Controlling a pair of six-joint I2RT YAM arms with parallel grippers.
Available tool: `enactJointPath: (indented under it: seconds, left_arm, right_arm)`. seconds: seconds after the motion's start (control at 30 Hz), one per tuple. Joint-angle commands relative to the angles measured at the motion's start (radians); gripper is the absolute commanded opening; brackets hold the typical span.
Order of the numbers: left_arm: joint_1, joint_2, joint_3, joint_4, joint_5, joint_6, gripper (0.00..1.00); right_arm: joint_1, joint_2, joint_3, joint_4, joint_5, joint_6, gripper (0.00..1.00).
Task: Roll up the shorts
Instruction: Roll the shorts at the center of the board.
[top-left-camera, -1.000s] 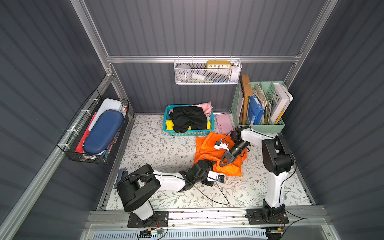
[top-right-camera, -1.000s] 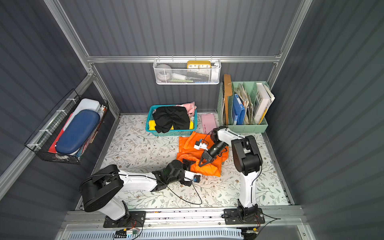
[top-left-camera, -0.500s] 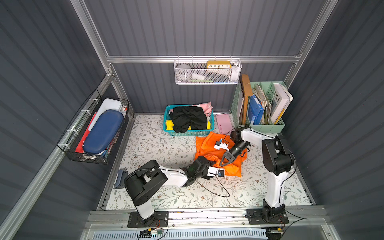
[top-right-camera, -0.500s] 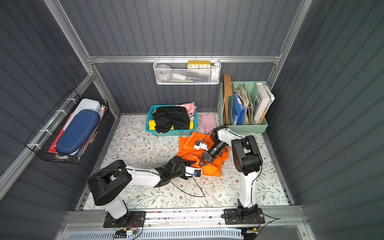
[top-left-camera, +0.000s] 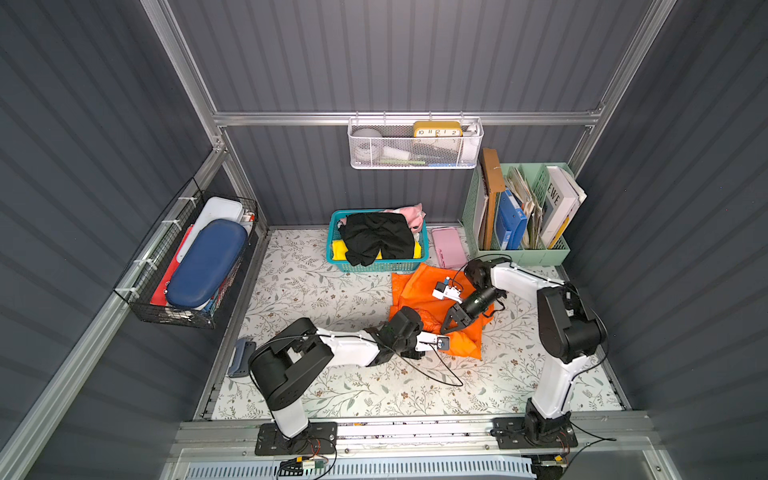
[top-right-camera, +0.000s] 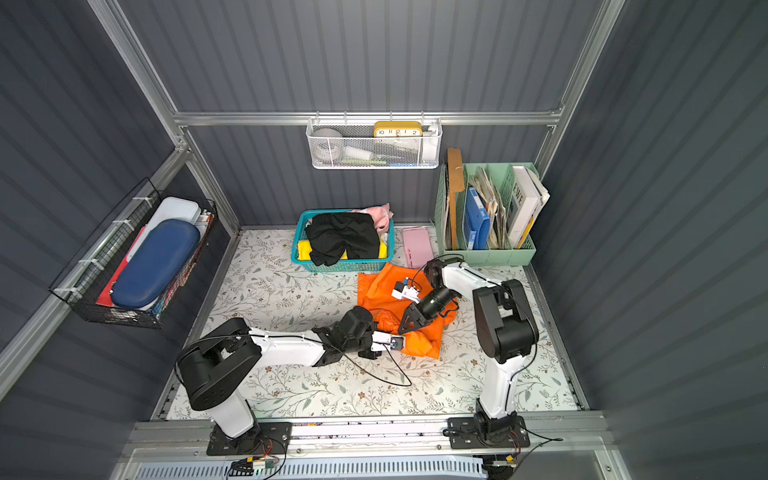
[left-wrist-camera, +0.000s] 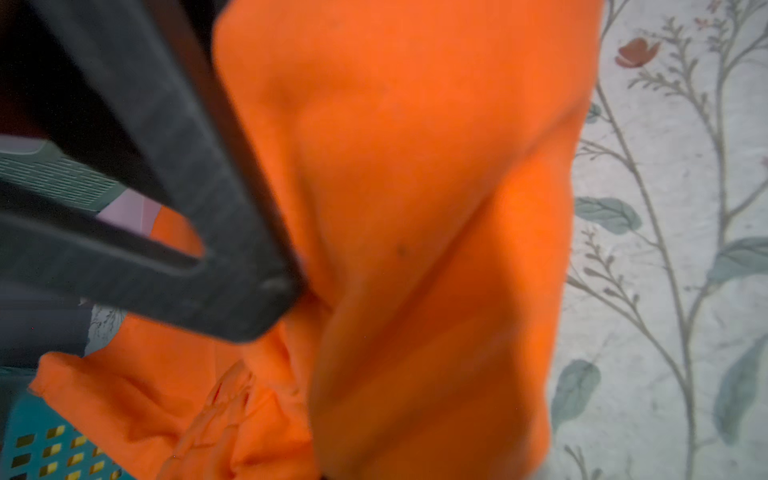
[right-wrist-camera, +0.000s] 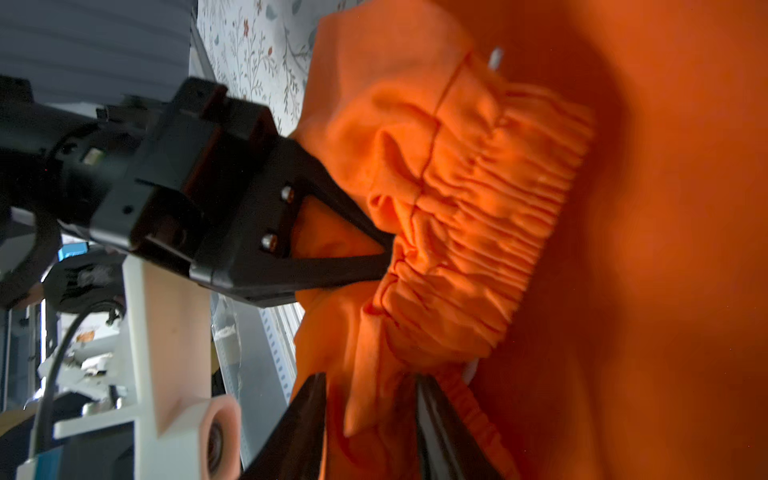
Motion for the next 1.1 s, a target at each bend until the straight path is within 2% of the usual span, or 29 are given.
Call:
enactJointPath:
  seconds: [0.0, 0.03, 0.07, 0.13, 0.2, 0.4, 0.6, 0.67, 0.77, 0.83, 0.93, 1.07]
  left_arm:
    - [0.005, -0.062, 0.019, -0.165, 0.037, -0.054, 0.07]
    - [0.005, -0.072, 0.027, -0.194, 0.036, -0.061, 0.08]
    - [0.005, -0.086, 0.036, -0.223, 0.038, -0.074, 0.08]
    - [0.004, -0.11, 0.051, -0.281, 0.063, -0.09, 0.08]
    - [0.004, -0.118, 0.079, -0.36, 0.097, -0.108, 0.08]
    - [0.013, -0.05, 0.254, -0.661, 0.229, -0.177, 0.08]
    - [0.088, 0.062, 0.412, -0.857, 0.475, -0.198, 0.09]
    - [0.11, 0.11, 0.452, -0.91, 0.525, -0.191, 0.09]
    - [0.13, 0.206, 0.529, -1.011, 0.602, -0.175, 0.11]
    - [0.138, 0.286, 0.63, -1.096, 0.66, -0.154, 0.13]
    - [0.151, 0.417, 0.749, -1.23, 0.719, -0.121, 0.13]
    - [0.176, 0.574, 0.896, -1.38, 0.79, -0.091, 0.14]
  right_arm:
    - [-0.036, -0.071, -0.038, 0.146, 0.061, 0.115, 0.55]
    - [-0.044, -0.093, -0.049, 0.172, 0.079, 0.132, 0.6]
    - [-0.056, -0.12, -0.061, 0.199, 0.094, 0.153, 0.61]
    - [-0.08, -0.172, -0.081, 0.25, 0.12, 0.189, 0.61]
    - [-0.095, -0.239, -0.106, 0.308, 0.201, 0.231, 0.59]
    - [-0.098, -0.504, -0.234, 0.428, 0.357, 0.194, 0.58]
    - [-0.093, -0.841, -0.436, 0.553, 0.382, 0.046, 0.59]
    - [-0.09, -0.945, -0.488, 0.595, 0.38, 0.002, 0.59]
    - [-0.084, -1.078, -0.546, 0.568, 0.319, -0.113, 0.6]
    - [-0.066, -1.159, -0.568, 0.499, 0.269, -0.204, 0.62]
    - [0.001, -1.284, -0.625, 0.455, 0.265, -0.331, 0.7]
    - [0.185, -1.378, -0.684, 0.429, 0.421, -0.429, 0.73]
